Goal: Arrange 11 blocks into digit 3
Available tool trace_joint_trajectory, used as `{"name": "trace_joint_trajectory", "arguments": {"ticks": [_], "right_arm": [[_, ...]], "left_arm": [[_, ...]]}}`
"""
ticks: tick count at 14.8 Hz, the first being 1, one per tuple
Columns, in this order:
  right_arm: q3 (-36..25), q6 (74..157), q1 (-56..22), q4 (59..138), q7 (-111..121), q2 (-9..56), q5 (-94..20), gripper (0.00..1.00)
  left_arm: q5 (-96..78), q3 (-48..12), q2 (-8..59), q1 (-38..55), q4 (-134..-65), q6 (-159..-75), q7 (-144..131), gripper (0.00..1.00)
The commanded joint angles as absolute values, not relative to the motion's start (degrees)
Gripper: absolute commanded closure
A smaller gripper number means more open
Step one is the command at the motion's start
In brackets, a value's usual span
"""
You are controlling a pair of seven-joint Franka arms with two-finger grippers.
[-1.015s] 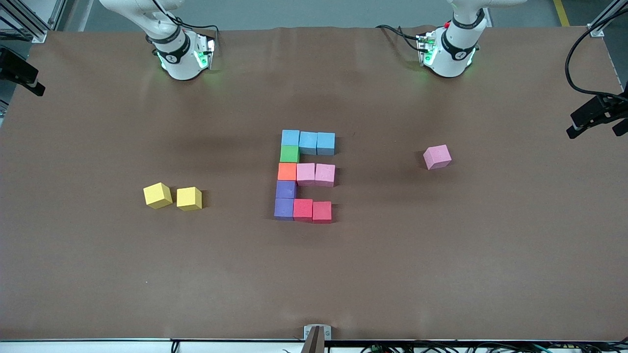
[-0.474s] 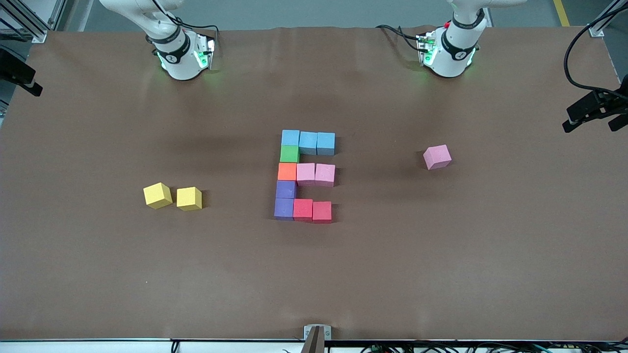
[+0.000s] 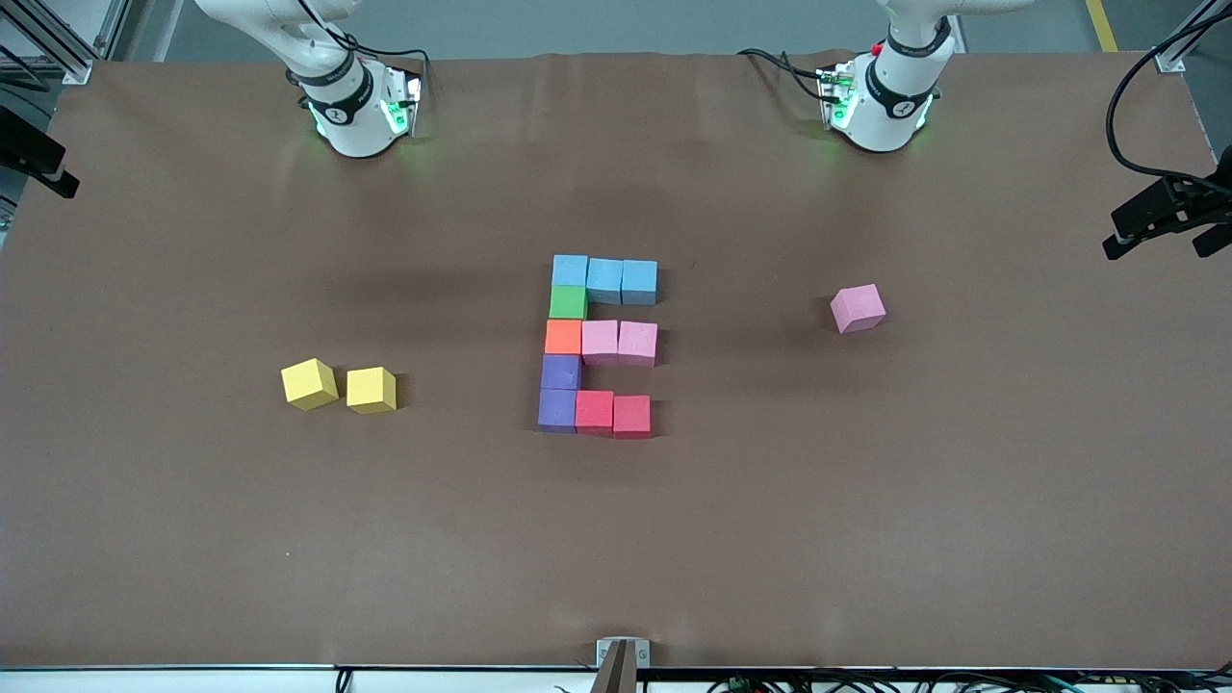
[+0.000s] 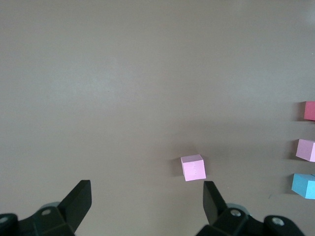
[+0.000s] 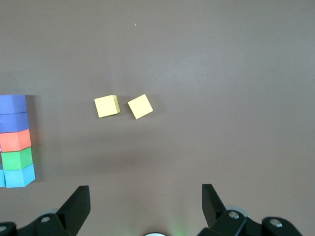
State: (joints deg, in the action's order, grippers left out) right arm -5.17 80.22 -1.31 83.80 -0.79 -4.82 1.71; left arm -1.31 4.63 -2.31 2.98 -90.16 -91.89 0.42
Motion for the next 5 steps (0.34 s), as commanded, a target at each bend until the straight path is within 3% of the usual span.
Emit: {"name": "trace_joint_trajectory", "arguments": {"ticks": [1,5], "right_arm": [[-4.83,81.12,-0.79,84.29,-2.63,-4.66,2.20,0.00],[-4.75,81.21,-0.88,84.29,-3.87,-4.57,2.20,0.00]], "left_arm": [[-0.44,4.57,-2.02,3.08,-88.95,-90.62,1.23,0.00],[-0.35,4.48,-2.02,3.08,-89.03,-90.62,1.23,0.00]]}}
